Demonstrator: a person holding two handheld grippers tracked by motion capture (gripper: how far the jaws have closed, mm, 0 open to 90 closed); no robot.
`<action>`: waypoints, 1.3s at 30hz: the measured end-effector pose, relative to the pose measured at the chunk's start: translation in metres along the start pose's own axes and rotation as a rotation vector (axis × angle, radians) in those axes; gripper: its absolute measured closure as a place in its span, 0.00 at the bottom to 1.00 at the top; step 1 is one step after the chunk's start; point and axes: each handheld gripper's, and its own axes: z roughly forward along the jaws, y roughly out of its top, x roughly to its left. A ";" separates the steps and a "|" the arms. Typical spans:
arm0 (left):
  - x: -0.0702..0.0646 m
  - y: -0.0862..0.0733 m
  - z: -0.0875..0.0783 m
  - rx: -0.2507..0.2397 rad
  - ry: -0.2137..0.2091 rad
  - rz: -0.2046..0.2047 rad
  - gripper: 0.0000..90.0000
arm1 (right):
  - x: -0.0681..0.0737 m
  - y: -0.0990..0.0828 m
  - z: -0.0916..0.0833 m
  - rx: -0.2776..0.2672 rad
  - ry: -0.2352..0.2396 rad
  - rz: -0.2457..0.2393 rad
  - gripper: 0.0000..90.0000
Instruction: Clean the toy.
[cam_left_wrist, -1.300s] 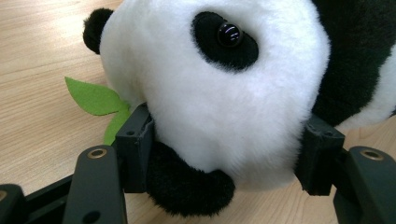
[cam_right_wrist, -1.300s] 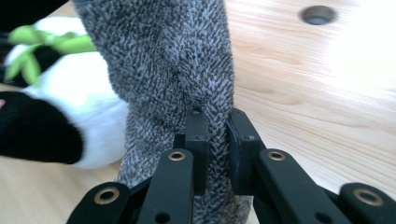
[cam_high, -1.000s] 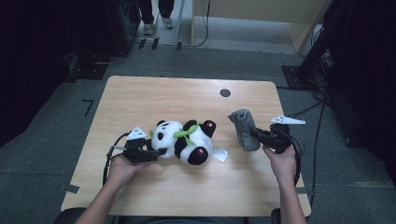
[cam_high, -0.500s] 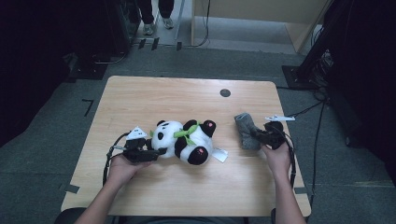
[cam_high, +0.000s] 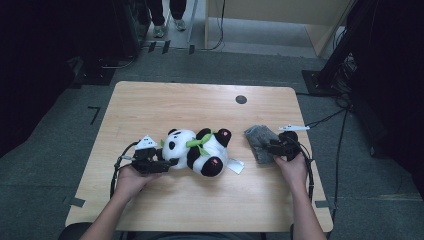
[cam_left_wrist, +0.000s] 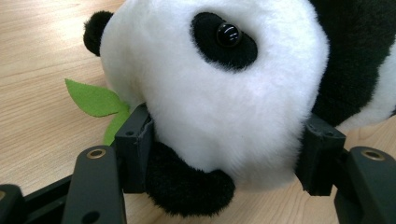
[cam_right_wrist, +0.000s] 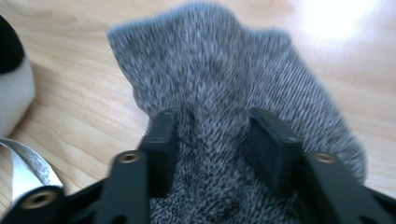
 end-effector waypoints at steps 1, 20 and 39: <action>0.000 0.000 0.000 0.000 0.000 0.001 0.38 | 0.002 0.001 -0.003 -0.020 -0.002 -0.013 0.54; 0.000 0.002 0.000 0.004 0.005 0.001 0.38 | 0.070 0.011 -0.023 -0.142 0.176 -0.146 0.32; -0.003 0.004 -0.001 0.013 0.011 -0.010 0.39 | 0.140 0.011 -0.035 -0.193 0.353 -0.231 0.13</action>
